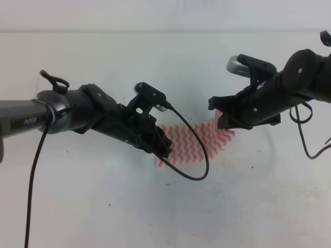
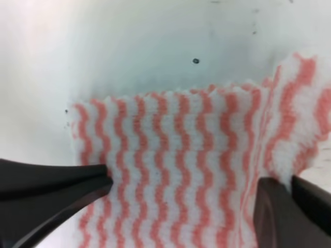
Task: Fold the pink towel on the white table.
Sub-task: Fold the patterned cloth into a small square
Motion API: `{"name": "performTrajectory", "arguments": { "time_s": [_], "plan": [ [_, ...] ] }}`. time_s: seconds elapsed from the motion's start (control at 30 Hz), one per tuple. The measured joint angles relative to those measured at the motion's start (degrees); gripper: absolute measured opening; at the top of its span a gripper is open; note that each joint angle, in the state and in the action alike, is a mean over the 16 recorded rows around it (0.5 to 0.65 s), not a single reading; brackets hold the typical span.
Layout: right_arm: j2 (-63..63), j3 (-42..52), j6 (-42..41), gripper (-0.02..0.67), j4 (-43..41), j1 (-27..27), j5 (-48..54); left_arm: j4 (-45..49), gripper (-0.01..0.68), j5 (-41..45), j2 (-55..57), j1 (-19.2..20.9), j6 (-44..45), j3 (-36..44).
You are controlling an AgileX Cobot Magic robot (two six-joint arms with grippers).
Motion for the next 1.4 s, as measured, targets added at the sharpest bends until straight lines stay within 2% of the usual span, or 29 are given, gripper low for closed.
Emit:
{"name": "performTrajectory", "arguments": {
  "time_s": [0.63, 1.4],
  "plan": [
    [0.0, 0.0, -0.3, -0.016, 0.5, 0.1, -0.2, -0.6, -0.005, 1.7, -2.6, 0.6, 1.2, 0.0],
    [-0.2, 0.0, -0.3, -0.017, 1.2, 0.2, -0.3, -5.7, -0.005, -2.9, -1.0, 1.1, 5.5, 0.1]
  ]
}}
